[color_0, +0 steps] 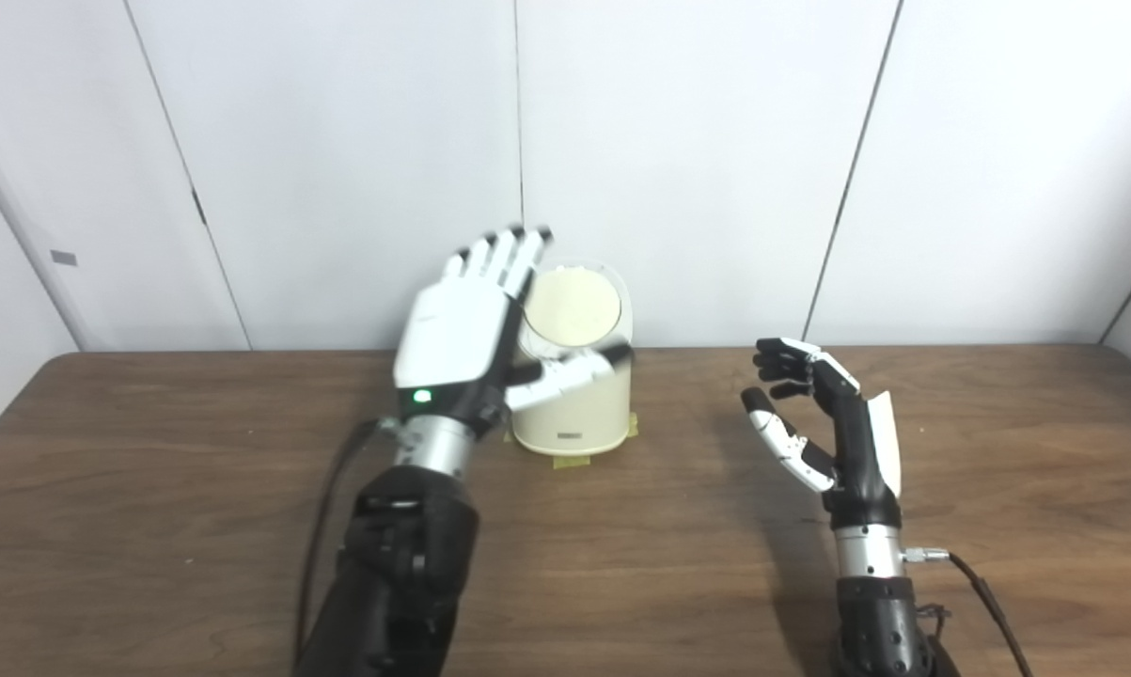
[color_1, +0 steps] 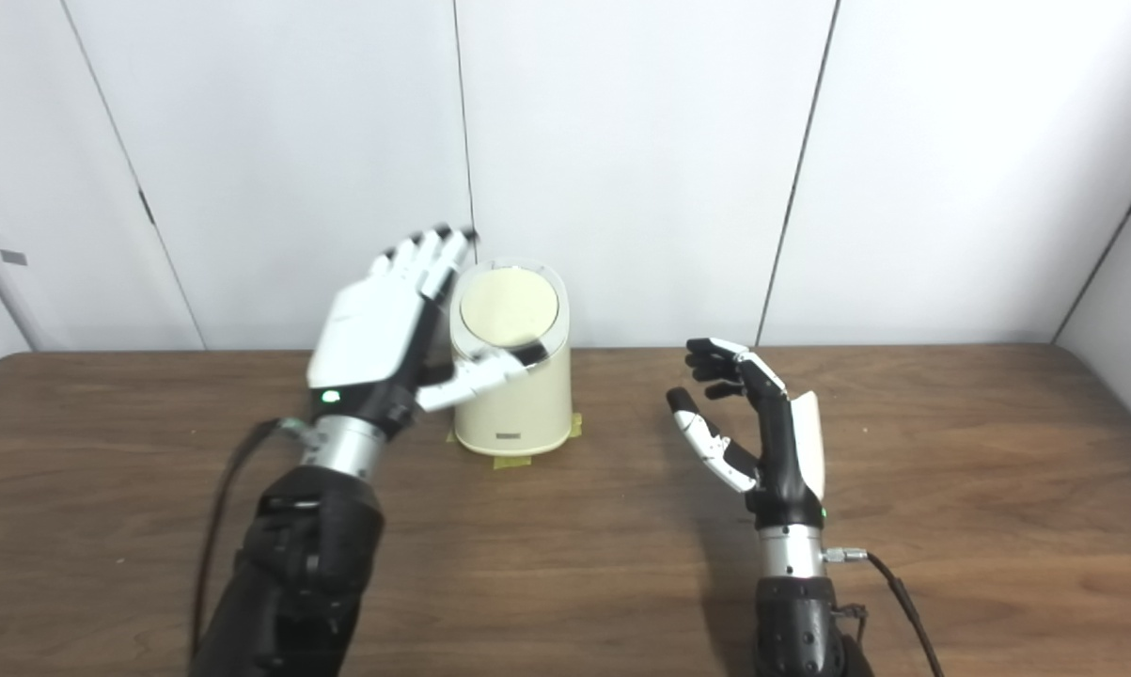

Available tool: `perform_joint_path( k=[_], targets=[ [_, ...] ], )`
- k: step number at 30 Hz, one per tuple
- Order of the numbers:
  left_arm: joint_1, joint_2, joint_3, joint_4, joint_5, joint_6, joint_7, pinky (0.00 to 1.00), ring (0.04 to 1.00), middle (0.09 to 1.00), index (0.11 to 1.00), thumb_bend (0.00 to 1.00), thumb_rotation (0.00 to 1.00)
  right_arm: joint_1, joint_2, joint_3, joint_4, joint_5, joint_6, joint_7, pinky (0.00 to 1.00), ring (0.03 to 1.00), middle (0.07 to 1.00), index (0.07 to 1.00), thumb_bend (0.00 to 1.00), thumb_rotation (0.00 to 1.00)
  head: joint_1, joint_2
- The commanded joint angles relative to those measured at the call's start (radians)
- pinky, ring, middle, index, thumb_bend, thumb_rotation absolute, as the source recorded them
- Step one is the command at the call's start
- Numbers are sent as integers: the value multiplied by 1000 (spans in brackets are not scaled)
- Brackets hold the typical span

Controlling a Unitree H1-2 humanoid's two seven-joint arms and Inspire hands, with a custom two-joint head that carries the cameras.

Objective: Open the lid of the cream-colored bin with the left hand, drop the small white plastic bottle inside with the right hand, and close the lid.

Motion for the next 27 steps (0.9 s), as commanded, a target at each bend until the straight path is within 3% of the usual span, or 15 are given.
perform_joint_path(
  k=[1,3,9,17,21,23,27],
  targets=[
    [-4,-15,94,18,-287,-274,226,853,892,891,885,480,966,51,31,16,39,7,-29,-6,538,632,657,677,238,481,1,1],
    [23,-10,132,31,-437,-384,237,726,793,798,797,373,865,51,30,14,42,9,-28,-6,538,634,662,680,241,486,1,-1],
    [107,2,175,63,-673,-493,201,668,730,736,729,255,717,58,28,6,23,-6,-20,-12,523,627,655,675,256,508,-8,-1],
    [203,0,212,174,-758,-584,223,645,707,725,732,283,576,91,29,-9,-43,7,5,12,524,626,657,662,268,456,-6,-1],
    [244,-6,216,214,-806,-601,216,620,684,705,709,258,482,102,34,-14,-61,4,23,14,533,626,648,651,272,445,-4,-3],
    [260,1,214,238,-820,-607,210,623,692,706,703,245,443,108,35,-16,-65,9,25,15,542,629,649,649,263,364,-7,-2],
    [284,-1,218,265,-836,-604,209,643,711,713,704,256,428,117,33,-18,-68,19,18,22,543,626,647,650,271,404,-12,3]
  ],
)
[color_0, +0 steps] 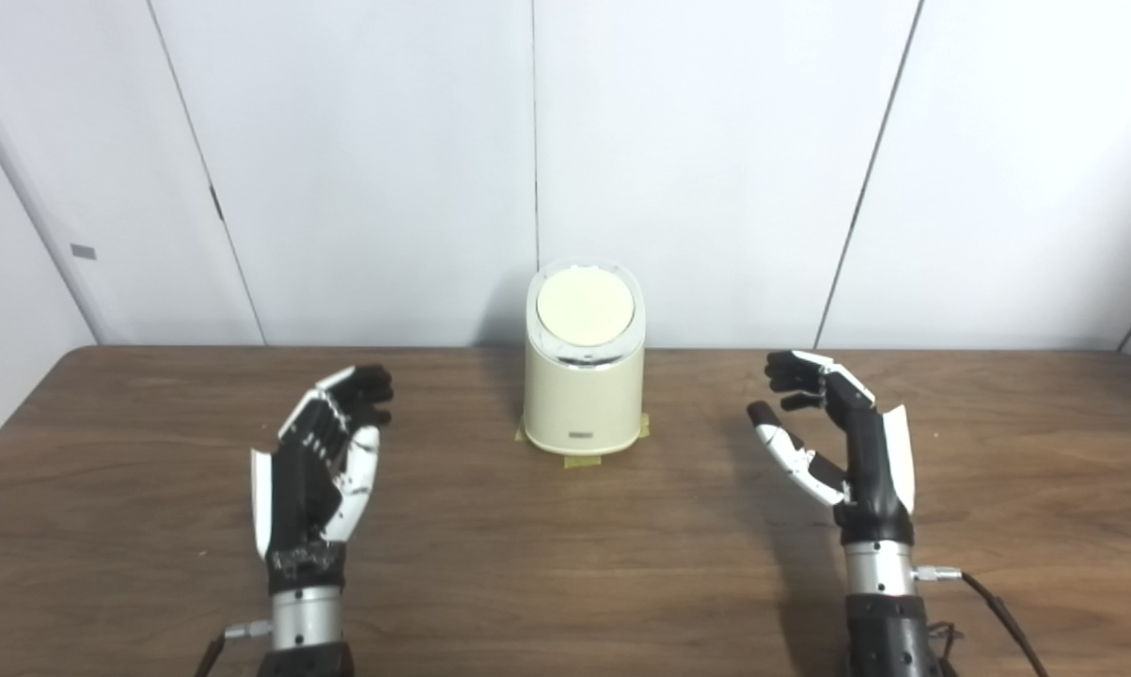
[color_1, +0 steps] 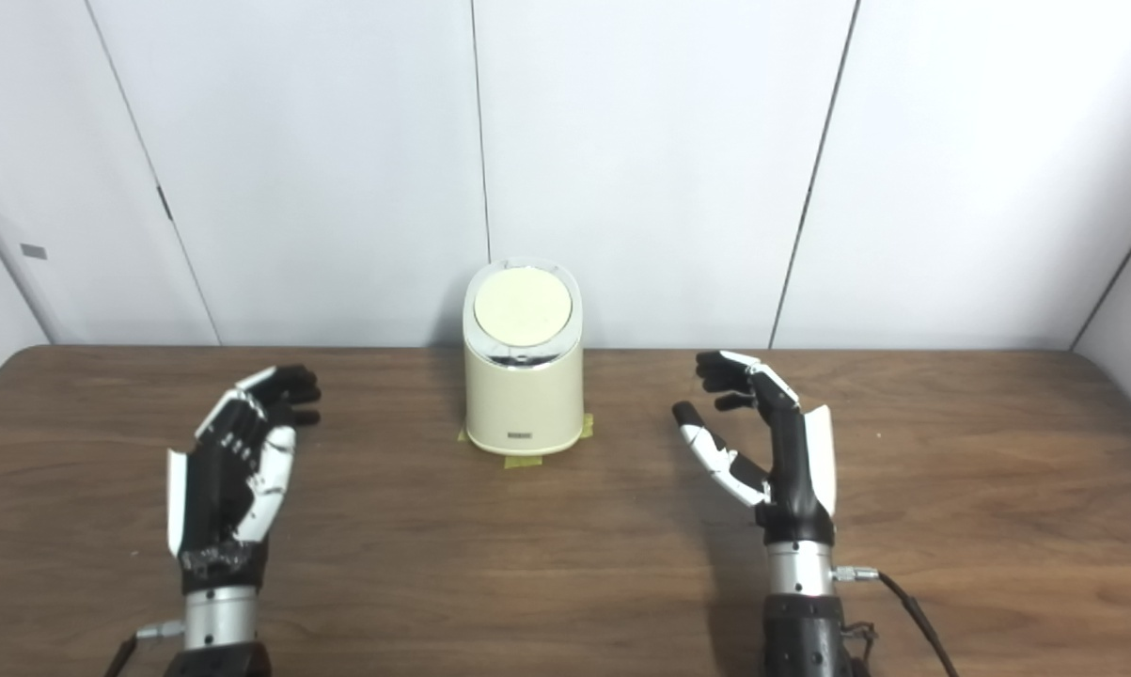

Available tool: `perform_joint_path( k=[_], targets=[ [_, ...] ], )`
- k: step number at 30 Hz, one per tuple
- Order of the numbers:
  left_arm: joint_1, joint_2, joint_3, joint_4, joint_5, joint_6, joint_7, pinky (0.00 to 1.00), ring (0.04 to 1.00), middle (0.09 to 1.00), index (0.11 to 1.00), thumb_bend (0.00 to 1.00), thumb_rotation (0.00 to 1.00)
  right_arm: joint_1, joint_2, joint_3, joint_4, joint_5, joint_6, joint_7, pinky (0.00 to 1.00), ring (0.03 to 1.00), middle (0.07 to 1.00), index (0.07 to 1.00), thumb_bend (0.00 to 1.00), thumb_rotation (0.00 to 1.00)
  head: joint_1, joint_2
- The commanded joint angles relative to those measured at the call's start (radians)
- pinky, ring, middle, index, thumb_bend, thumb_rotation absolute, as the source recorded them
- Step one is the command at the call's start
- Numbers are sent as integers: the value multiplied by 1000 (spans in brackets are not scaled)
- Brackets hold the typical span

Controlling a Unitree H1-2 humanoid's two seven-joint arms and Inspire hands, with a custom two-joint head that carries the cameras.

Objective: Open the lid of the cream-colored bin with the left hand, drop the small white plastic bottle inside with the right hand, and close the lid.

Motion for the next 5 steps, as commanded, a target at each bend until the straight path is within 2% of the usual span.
perform_joint_path(
  k=[1,3,5],
  targets=[
    [0,-3,-1,5,-5,-36,-1,646,712,716,706,242,424,56,17,3,11,11,-12,9,542,625,647,652,278,429,-2,5],
    [8,-3,-1,16,-13,-31,-4,646,713,718,709,226,404,64,18,1,-2,17,-3,18,545,625,649,655,289,473,-4,11],
    [11,-3,1,32,-18,-27,-5,643,710,716,711,231,410,71,19,-1,-13,19,3,24,550,624,651,658,285,461,-7,13]
  ],
)
